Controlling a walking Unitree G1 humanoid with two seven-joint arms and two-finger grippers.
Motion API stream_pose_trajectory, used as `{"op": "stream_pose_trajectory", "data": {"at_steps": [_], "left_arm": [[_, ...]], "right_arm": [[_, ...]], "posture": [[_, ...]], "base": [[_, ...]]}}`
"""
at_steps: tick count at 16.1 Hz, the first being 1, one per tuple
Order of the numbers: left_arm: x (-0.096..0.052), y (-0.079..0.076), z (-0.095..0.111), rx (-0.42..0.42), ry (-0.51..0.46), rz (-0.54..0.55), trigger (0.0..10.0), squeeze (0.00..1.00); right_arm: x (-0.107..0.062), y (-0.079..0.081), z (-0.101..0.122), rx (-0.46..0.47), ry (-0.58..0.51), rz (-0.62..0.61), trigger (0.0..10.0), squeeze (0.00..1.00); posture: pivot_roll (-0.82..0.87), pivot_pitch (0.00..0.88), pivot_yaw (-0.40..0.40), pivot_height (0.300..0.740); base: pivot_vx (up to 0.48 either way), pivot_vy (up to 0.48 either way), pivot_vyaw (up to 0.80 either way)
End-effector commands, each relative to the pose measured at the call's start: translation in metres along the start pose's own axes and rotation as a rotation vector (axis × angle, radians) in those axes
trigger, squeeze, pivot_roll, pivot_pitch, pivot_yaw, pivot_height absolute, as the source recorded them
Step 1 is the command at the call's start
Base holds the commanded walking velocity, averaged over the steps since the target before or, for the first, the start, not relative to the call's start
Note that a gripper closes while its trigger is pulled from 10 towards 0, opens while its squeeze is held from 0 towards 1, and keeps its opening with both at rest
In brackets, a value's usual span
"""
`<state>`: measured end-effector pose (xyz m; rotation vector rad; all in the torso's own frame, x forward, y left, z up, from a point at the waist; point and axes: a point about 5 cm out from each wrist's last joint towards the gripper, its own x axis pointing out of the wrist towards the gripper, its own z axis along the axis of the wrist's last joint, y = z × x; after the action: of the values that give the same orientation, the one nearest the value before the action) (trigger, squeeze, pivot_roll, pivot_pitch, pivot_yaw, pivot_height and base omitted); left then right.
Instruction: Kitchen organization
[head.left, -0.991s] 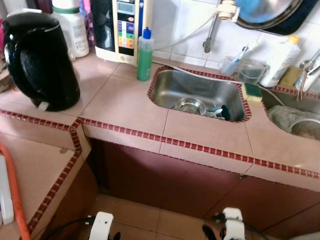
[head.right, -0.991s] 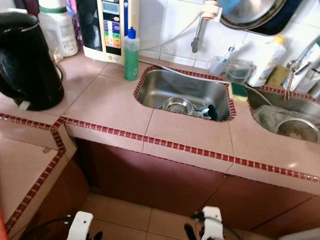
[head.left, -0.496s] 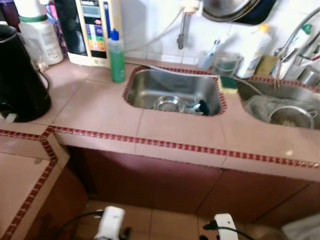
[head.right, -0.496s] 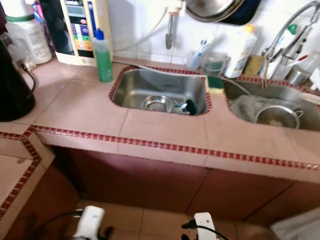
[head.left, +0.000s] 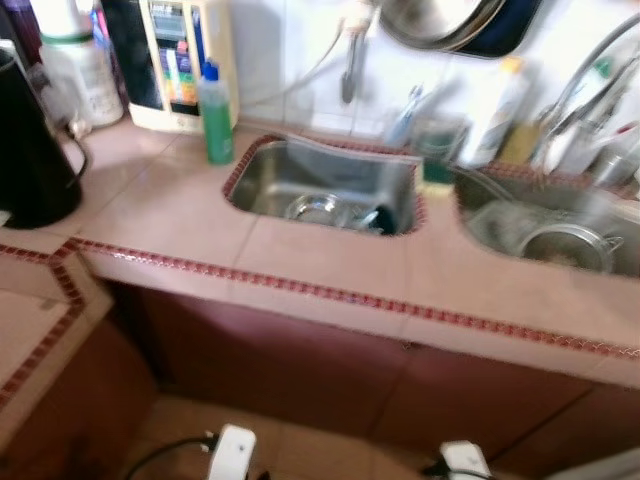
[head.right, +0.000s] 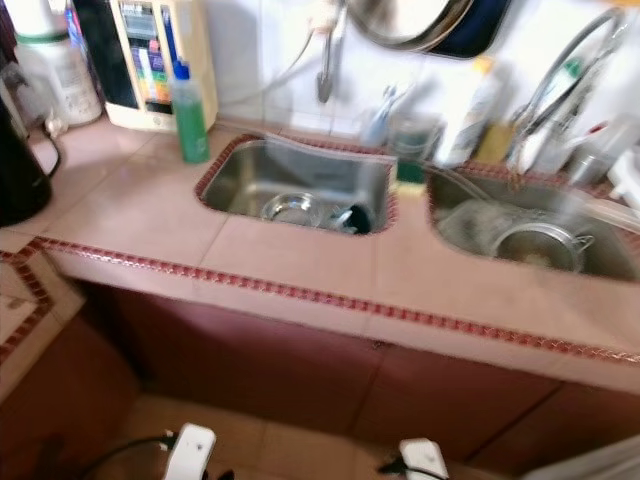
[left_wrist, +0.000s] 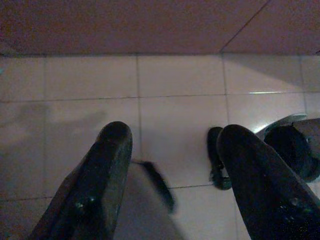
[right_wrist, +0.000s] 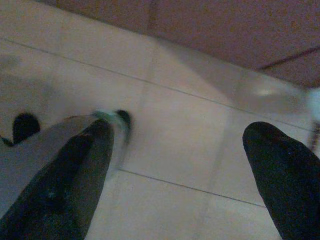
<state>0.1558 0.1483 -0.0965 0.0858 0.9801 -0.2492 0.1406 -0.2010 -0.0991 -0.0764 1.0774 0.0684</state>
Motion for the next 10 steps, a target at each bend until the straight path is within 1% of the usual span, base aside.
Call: {"op": "stream_pose_trajectory", "data": {"at_steps": [1, 8, 9, 10], "left_arm": [[-0.0032, 0.0107, -0.0072, 0.000, 0.029, 0.030, 10.0, 0.00], [-0.0039, 0.0109, -0.0106, -0.002, 0.042, 0.037, 10.0, 0.00], [-0.0040, 0.0106, -0.0116, -0.008, 0.046, 0.038, 10.0, 0.00], [-0.0042, 0.0111, -0.0125, -0.034, 0.049, 0.045, 10.0, 0.00]], "right_arm": [[0.0017, 0.0076, 0.0035, -0.002, -0.005, 0.016, 10.0, 0.00], [0.0009, 0.0065, -0.0013, -0.002, 0.009, 0.012, 10.0, 0.00], [0.0008, 0.0064, -0.0015, -0.001, 0.010, 0.012, 10.0, 0.00], [0.0008, 0.0061, -0.0016, 0.000, 0.010, 0.010, 10.0, 0.00]], "posture": [[0.02, 0.000, -0.071, 0.740], [0.02, 0.000, -0.073, 0.740], [0.02, 0.000, -0.074, 0.740], [0.02, 0.000, -0.075, 0.740]], "base": [[0.000, -0.480, 0.00], [0.000, -0.480, 0.00], [0.000, 0.000, 0.00], [0.000, 0.000, 0.00]]}}
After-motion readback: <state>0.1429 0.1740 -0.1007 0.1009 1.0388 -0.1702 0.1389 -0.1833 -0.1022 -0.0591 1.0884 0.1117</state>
